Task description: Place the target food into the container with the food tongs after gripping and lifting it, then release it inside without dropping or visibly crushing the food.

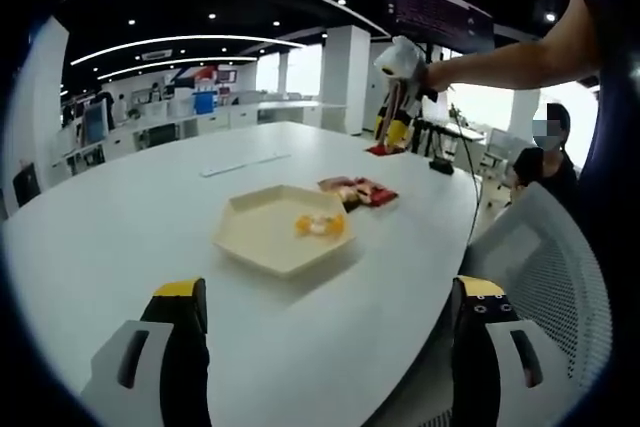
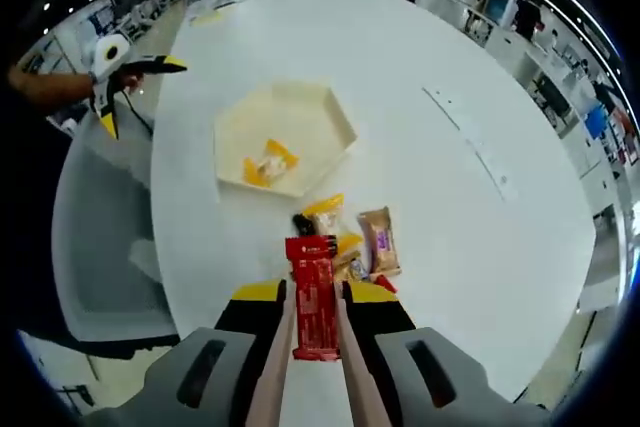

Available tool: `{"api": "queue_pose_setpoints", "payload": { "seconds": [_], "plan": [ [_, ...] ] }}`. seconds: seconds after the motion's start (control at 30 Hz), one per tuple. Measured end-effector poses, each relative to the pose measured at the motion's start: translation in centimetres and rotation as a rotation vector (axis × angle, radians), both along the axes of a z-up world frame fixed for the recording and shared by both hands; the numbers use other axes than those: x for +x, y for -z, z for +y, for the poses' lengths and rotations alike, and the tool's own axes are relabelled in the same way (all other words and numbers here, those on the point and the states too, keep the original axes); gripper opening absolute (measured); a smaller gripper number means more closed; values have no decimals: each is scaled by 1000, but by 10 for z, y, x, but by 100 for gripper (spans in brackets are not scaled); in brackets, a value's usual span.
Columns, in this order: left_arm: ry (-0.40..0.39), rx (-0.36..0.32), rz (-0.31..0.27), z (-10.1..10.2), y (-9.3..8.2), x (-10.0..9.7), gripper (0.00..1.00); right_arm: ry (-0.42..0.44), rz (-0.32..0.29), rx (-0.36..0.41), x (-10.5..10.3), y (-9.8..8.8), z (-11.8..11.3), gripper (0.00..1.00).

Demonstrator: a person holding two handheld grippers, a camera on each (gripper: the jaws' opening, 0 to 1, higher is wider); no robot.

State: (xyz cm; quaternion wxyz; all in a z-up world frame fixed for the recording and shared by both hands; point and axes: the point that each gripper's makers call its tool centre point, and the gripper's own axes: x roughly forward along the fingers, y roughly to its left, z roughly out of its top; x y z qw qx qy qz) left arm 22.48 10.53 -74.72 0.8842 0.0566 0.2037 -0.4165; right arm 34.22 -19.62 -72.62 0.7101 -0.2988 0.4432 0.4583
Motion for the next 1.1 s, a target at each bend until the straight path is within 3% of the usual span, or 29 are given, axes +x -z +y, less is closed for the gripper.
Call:
{"api": "queue_pose_setpoints", "payload": {
  "seconds": [0.47, 1.1],
  "plan": [
    [-5, 8, -7, 2, 0, 1, 98, 7, -4, 0, 1, -1, 8, 22],
    [-9, 16, -24, 3, -2, 2, 96, -30, 0, 15, 6, -1, 47, 22]
  ]
}}
